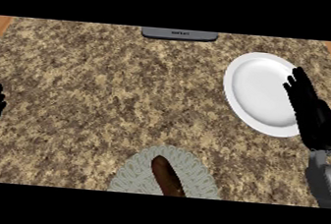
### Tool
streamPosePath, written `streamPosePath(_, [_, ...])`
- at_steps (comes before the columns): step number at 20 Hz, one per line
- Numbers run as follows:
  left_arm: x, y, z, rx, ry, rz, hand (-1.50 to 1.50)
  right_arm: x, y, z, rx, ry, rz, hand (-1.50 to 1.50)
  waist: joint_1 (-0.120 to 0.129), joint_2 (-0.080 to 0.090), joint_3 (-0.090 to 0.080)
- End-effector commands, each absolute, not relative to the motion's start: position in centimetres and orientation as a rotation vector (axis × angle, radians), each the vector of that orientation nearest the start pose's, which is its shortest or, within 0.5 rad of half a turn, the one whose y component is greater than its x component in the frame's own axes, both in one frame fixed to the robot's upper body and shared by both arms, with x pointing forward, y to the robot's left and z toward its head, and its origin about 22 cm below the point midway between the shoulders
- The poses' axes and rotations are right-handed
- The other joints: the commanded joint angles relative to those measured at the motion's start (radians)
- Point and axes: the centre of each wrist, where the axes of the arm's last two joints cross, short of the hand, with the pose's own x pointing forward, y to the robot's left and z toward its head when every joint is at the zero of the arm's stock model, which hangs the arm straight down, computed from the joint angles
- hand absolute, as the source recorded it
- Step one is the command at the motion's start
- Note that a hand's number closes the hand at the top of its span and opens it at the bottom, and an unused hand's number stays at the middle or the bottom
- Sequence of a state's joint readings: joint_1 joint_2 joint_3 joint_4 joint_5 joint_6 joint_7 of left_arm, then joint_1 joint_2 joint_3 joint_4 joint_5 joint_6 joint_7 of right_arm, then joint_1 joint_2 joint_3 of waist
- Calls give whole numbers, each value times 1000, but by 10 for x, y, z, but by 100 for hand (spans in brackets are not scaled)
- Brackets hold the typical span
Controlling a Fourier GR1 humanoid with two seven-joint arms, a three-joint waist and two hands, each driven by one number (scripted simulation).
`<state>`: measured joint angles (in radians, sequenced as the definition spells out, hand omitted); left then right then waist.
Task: Pick the sweet potato from the placemat and place it in the plate
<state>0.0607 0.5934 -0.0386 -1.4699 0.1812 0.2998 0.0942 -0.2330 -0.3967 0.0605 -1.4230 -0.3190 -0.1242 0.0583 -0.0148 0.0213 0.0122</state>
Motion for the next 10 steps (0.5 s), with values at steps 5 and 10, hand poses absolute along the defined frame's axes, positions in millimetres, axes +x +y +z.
streamPosePath(5, [239,311,12,354,-1363,-96,0,281,-143,73,400,-1541,841,150,91,-20,-22])
streamPosePath(10, [233,296,-4,263,-1277,-107,0,293,-158,162,-200,-1861,1593,150,85,-81,-39])
